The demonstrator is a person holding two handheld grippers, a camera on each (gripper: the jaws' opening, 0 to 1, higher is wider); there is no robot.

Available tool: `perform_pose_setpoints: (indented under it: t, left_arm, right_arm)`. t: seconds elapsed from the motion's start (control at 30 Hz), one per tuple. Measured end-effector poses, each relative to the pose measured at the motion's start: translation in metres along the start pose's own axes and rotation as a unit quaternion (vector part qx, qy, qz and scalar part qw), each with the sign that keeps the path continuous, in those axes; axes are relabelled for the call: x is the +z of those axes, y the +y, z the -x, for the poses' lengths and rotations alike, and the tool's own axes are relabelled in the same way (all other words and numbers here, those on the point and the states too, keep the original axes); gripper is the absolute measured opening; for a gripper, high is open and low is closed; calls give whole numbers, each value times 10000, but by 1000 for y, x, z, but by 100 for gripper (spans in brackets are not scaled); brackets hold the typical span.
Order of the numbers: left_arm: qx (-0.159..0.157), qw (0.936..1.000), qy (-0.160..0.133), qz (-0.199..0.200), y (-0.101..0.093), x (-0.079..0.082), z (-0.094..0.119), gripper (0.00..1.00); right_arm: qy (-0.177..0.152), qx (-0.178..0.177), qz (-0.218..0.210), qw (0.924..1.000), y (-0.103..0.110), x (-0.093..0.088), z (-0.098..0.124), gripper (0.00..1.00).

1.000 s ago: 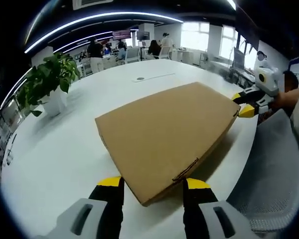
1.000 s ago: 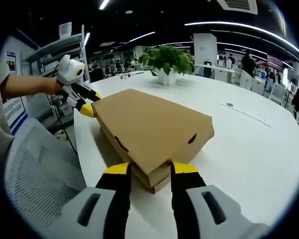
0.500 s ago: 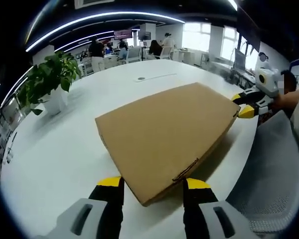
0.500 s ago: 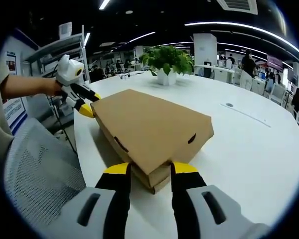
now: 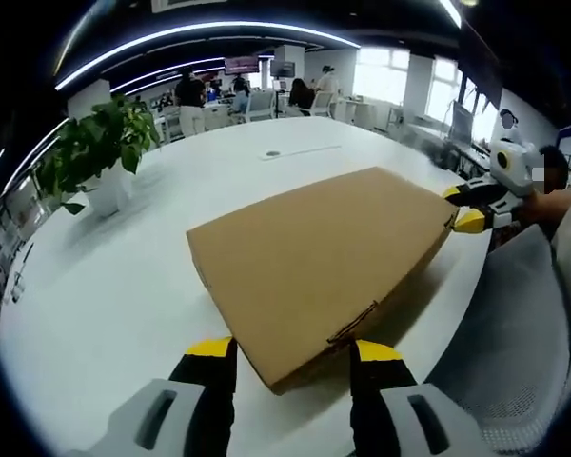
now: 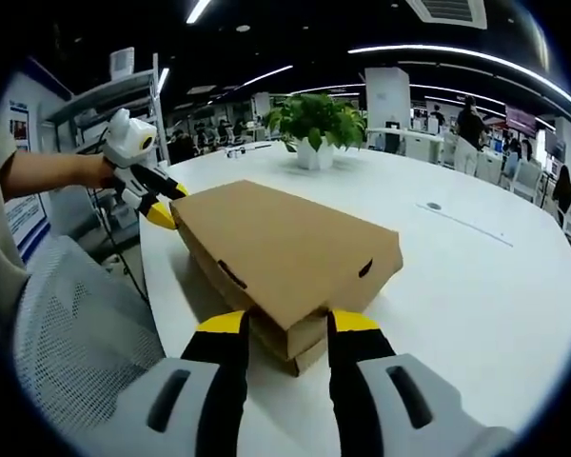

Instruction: Operate the shoe box by opening the lid, removing the specified soft item, and placing it in the target area until the item is outside and the box remains undamaged.

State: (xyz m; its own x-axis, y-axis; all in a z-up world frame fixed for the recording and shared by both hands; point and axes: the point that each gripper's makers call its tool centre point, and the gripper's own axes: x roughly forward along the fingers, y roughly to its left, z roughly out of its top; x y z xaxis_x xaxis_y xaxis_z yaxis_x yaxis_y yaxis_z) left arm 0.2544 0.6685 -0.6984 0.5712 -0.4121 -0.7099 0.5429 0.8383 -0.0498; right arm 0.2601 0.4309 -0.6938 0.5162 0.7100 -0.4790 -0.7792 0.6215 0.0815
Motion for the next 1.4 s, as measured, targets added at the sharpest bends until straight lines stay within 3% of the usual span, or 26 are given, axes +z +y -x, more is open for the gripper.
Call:
perform_pose_setpoints:
  t: [0.17,0.8,1.4]
  left_arm:
    - [-1,9997,-182,144,-4,10,9,50]
    - [72,9986,-525,78,-9,35,29,54]
    - [206,9951,-962,-114,2,72,41,53]
  right_arm:
    - [-101,21,14,9999,1,7,4,30]
    - [-281,58,149,9995,2,32,14,32]
    - [-659,-54,299,9974,-10,70,21,33]
